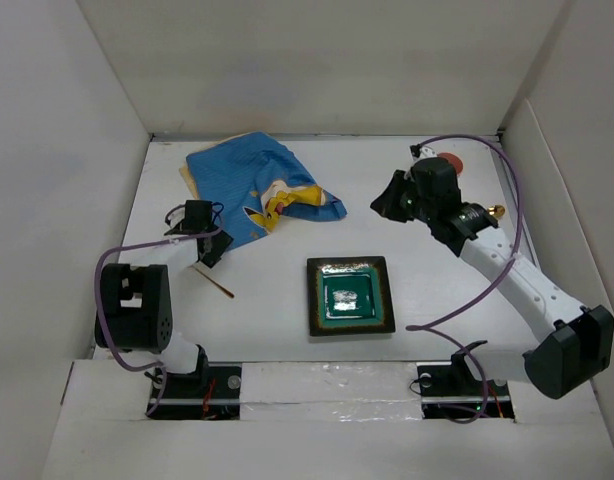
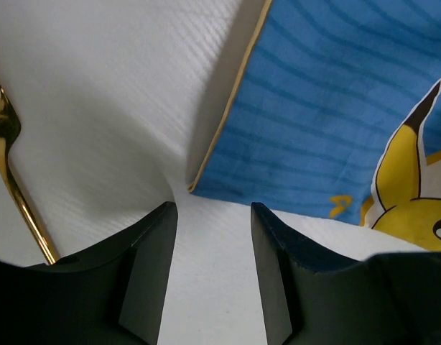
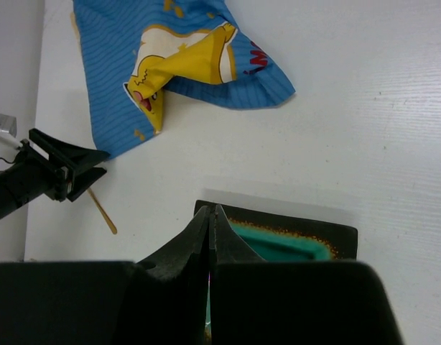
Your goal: Set the dinner table for one person
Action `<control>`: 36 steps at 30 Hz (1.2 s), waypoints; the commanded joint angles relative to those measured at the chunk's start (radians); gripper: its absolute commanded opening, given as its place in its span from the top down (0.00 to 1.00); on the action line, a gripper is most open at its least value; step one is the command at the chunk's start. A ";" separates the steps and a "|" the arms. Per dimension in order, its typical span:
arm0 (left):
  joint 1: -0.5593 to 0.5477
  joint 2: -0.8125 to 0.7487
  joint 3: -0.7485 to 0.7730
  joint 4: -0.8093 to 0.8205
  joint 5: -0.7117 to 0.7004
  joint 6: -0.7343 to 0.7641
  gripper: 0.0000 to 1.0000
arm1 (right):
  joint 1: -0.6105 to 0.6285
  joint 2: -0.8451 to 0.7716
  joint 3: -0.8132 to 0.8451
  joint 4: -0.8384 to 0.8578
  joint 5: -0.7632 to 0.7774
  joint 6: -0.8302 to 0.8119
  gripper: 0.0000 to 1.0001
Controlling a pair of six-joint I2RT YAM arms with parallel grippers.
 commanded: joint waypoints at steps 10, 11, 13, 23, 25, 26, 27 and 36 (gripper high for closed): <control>-0.001 0.080 0.039 -0.015 -0.054 -0.003 0.71 | -0.017 0.108 -0.022 0.166 -0.009 0.051 0.61; -0.001 0.080 0.045 -0.013 -0.055 -0.003 0.75 | -0.017 0.118 -0.014 0.172 -0.009 0.055 0.60; -0.001 0.083 0.053 -0.012 -0.057 0.002 0.83 | -0.017 0.160 -0.011 0.206 -0.001 0.062 0.58; -0.001 0.067 0.111 -0.042 -0.081 0.095 1.00 | -0.057 0.452 0.075 0.255 -0.021 0.072 0.44; -0.001 0.043 0.117 -0.047 -0.095 0.109 1.00 | -0.057 0.486 0.096 0.272 -0.029 0.062 0.44; -0.001 0.011 0.122 -0.045 -0.097 0.123 1.00 | -0.057 0.504 0.106 0.276 -0.032 0.049 0.43; -0.001 -0.003 0.122 -0.047 -0.106 0.129 1.00 | -0.057 0.545 0.119 0.276 -0.038 0.045 0.42; -0.001 -0.069 0.210 -0.099 -0.172 0.183 1.00 | -0.048 0.730 0.296 0.235 -0.012 0.011 0.39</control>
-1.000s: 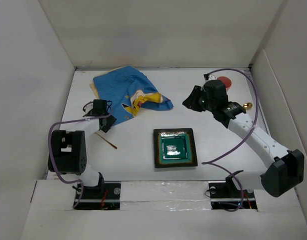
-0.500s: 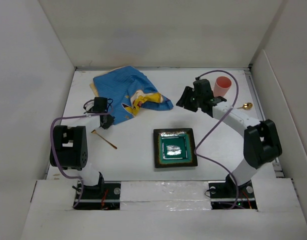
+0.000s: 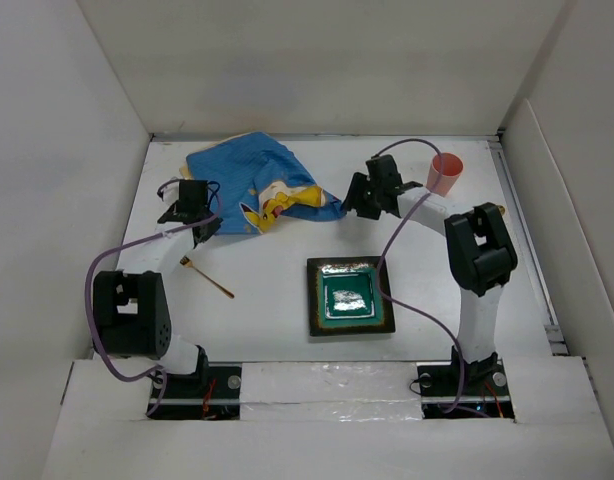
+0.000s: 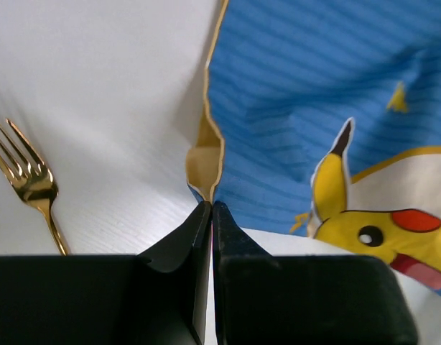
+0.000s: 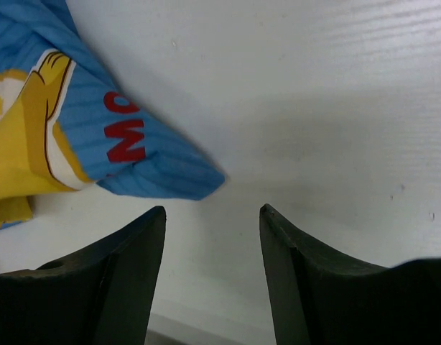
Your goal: Set the dinner table for one person
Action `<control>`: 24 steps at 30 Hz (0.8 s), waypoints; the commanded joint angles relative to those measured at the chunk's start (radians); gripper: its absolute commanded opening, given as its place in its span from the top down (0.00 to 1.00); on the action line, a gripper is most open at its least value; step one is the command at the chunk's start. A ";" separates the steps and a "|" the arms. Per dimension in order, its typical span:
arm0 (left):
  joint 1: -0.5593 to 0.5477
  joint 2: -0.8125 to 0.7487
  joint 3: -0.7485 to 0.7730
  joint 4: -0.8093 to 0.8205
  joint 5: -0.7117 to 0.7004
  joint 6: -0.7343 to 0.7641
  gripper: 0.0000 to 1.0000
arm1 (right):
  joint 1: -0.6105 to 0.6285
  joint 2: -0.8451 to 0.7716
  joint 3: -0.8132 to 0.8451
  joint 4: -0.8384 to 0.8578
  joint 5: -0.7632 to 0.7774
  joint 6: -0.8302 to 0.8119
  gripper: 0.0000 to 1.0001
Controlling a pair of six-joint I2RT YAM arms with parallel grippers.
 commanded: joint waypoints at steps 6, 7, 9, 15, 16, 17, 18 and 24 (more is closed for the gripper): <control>-0.001 -0.051 0.098 -0.042 -0.058 0.060 1.00 | 0.020 0.098 0.126 0.021 0.008 -0.052 0.40; -0.001 -0.053 0.104 -0.046 -0.060 0.066 1.00 | 0.020 0.101 0.126 0.026 -0.006 -0.056 0.40; -0.001 -0.051 0.119 -0.048 -0.061 0.073 1.00 | 0.020 0.114 0.130 0.027 -0.018 -0.069 0.42; -0.001 -0.041 0.158 -0.057 -0.068 0.082 1.00 | 0.029 0.108 0.123 0.046 -0.030 -0.086 0.69; -0.001 -0.041 0.162 -0.054 -0.066 0.082 1.00 | 0.029 0.100 0.115 0.068 -0.029 -0.089 0.75; -0.001 -0.036 0.173 -0.054 -0.065 0.083 1.00 | 0.029 0.091 0.100 0.082 -0.030 -0.092 0.84; -0.001 -0.035 0.181 -0.054 -0.066 0.086 1.00 | 0.029 0.086 0.097 0.096 -0.032 -0.092 0.90; -0.001 0.014 0.323 -0.057 -0.054 0.112 1.00 | 0.015 -0.014 0.156 0.118 0.025 -0.086 1.00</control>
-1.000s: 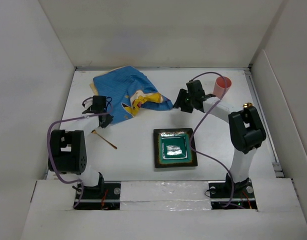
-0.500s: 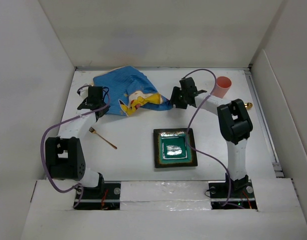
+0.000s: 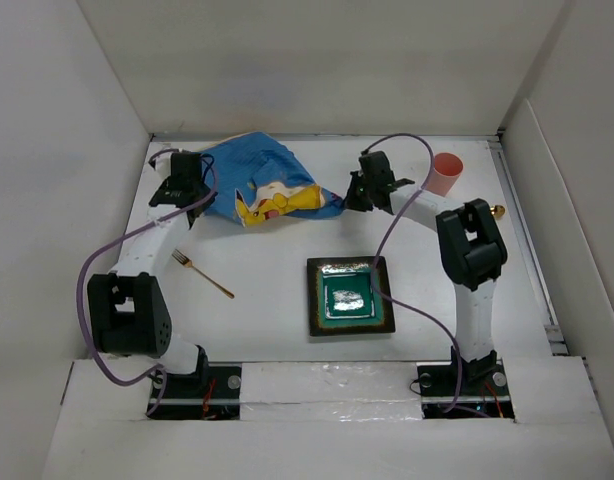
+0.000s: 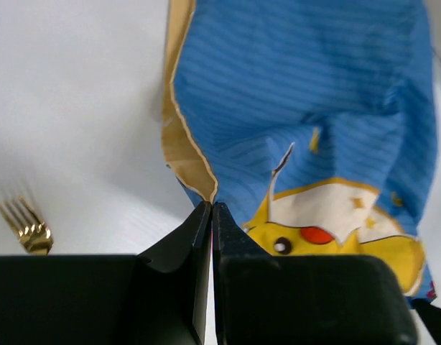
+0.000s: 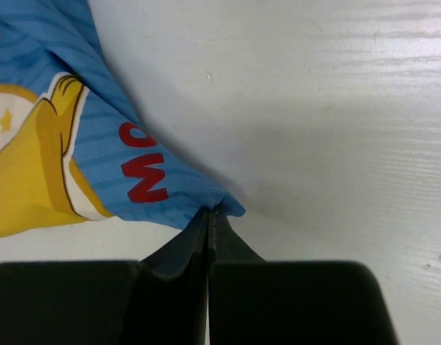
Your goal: Set the dinner table for one person
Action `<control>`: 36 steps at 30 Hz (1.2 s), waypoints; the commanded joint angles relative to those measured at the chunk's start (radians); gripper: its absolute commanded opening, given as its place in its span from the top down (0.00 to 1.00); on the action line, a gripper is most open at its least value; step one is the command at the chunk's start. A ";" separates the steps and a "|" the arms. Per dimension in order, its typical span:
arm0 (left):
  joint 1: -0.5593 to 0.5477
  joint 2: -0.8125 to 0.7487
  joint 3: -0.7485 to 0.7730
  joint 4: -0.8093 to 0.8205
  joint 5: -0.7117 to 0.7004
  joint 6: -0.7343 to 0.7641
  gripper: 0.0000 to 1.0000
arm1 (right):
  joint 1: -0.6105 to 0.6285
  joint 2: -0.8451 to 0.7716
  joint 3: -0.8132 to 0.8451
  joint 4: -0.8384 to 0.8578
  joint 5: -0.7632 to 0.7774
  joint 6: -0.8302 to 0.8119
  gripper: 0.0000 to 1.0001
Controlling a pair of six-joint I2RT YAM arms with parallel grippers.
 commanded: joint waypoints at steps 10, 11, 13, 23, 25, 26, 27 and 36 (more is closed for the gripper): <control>0.087 0.196 0.681 -0.015 0.265 -0.046 1.00 | -0.091 -0.157 0.678 -0.157 0.222 -0.127 1.00; 0.087 0.196 0.741 -0.012 0.292 -0.066 1.00 | -0.091 -0.167 0.698 -0.163 0.238 -0.161 1.00; 0.119 0.182 0.761 0.014 0.363 -0.083 1.00 | -0.091 -0.230 0.696 -0.166 0.267 -0.191 1.00; 0.168 -0.066 0.112 0.238 0.507 -0.066 1.00 | 0.053 -0.744 -0.318 0.026 0.377 -0.187 1.00; 0.168 -0.109 -0.004 0.290 0.539 -0.081 1.00 | 0.062 -0.795 -0.485 0.007 0.377 -0.142 1.00; 0.168 -0.122 -0.101 0.303 0.544 -0.089 1.00 | 0.073 -0.836 -0.527 -0.008 0.374 -0.095 1.00; 0.168 -0.132 -0.140 0.324 0.554 -0.093 1.00 | 0.073 -0.855 -0.556 -0.041 0.364 -0.090 0.99; 0.168 -0.307 -0.340 0.245 0.547 -0.066 1.00 | 0.070 -1.023 -0.633 -0.276 0.321 -0.009 0.44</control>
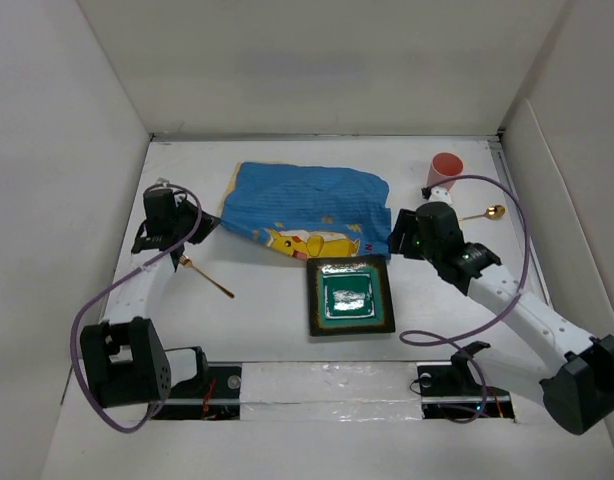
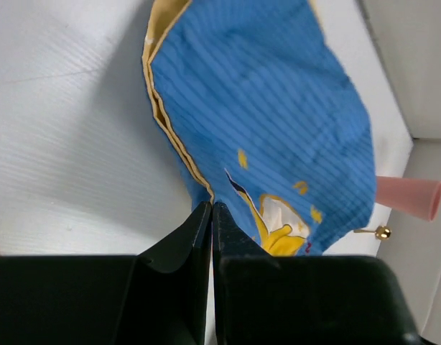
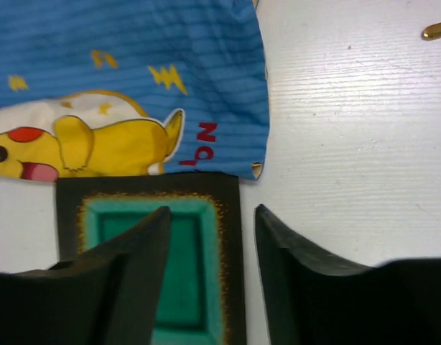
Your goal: Set the dinner table for one person
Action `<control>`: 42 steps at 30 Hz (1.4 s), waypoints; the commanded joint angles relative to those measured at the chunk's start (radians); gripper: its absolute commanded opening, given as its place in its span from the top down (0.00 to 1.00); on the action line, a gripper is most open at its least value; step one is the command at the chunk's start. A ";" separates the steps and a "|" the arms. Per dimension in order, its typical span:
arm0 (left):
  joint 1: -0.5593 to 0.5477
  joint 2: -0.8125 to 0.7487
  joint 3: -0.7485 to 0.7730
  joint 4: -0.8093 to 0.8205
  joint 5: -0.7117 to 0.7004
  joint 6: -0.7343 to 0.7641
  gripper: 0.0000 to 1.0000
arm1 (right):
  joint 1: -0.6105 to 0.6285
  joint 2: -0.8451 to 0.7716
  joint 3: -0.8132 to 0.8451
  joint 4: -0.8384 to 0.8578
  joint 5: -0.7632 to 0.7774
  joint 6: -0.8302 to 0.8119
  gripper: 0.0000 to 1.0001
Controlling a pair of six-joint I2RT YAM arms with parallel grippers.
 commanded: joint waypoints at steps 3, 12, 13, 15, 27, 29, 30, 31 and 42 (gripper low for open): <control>0.003 -0.154 -0.024 0.011 0.012 0.028 1.00 | -0.022 -0.064 0.034 -0.109 -0.038 0.114 0.34; 0.003 -0.176 -0.088 0.011 0.041 0.037 1.00 | -0.164 0.090 -0.032 -0.001 -0.278 0.360 0.30; 0.003 -0.175 -0.090 0.011 0.045 0.043 1.00 | -0.164 0.101 -0.034 0.020 -0.304 0.393 0.31; 0.003 -0.173 -0.091 0.010 0.045 0.048 1.00 | -0.179 0.146 -0.020 0.049 -0.321 0.416 0.30; 0.003 -0.151 -0.113 0.025 0.075 0.060 1.00 | -0.223 0.345 0.004 0.187 -0.367 0.529 0.40; 0.003 -0.147 -0.110 0.028 0.078 0.058 1.00 | -0.223 0.354 0.004 0.198 -0.356 0.533 0.43; 0.003 -0.147 -0.111 0.028 0.078 0.060 1.00 | -0.223 0.368 0.004 0.205 -0.361 0.532 0.45; 0.003 -0.145 -0.110 0.031 0.078 0.058 1.00 | -0.234 0.376 0.009 0.208 -0.364 0.532 0.45; 0.003 -0.150 -0.114 0.025 0.055 0.065 1.00 | -0.234 0.448 0.034 0.201 -0.391 0.527 0.54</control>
